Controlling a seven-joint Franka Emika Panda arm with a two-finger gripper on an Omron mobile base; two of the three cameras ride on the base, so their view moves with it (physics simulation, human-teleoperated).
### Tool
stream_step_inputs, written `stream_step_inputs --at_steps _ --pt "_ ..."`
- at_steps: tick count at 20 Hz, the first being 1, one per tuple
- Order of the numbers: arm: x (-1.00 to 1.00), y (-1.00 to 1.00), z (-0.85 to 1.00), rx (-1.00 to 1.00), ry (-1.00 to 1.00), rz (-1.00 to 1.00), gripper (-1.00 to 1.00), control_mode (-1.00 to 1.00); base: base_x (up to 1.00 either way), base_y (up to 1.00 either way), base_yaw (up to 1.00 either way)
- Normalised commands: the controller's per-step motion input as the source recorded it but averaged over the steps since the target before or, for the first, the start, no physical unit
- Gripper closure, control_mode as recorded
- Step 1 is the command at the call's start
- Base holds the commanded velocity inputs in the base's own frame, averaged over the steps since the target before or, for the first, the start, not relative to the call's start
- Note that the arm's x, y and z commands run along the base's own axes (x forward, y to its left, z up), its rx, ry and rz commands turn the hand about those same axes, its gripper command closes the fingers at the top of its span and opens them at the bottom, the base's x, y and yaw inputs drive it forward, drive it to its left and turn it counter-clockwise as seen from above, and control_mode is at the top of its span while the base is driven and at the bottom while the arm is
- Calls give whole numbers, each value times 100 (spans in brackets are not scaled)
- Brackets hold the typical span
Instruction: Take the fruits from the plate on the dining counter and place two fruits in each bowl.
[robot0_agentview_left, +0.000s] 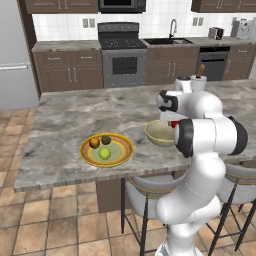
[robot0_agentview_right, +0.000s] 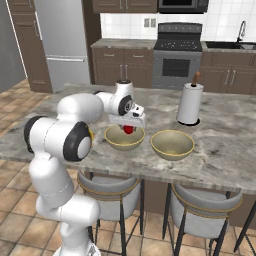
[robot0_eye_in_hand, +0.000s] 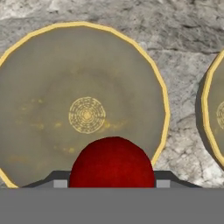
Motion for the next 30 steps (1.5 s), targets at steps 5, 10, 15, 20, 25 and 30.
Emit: stream_step_inputs --at_steps 5,10,15,20,25,30 --pt "1 0 -28 0 3 1 100 -100 0 0 0" --pt "5 0 -30 0 0 0 100 -100 0 0 0" --pt "2 0 -18 0 0 0 100 -100 0 0 0" --pt "0 0 -1 0 0 0 100 -100 0 0 0" --pt "0 0 0 0 0 0 -100 -100 0 0 0" --pt "0 0 0 0 0 0 -100 -100 0 0 0"
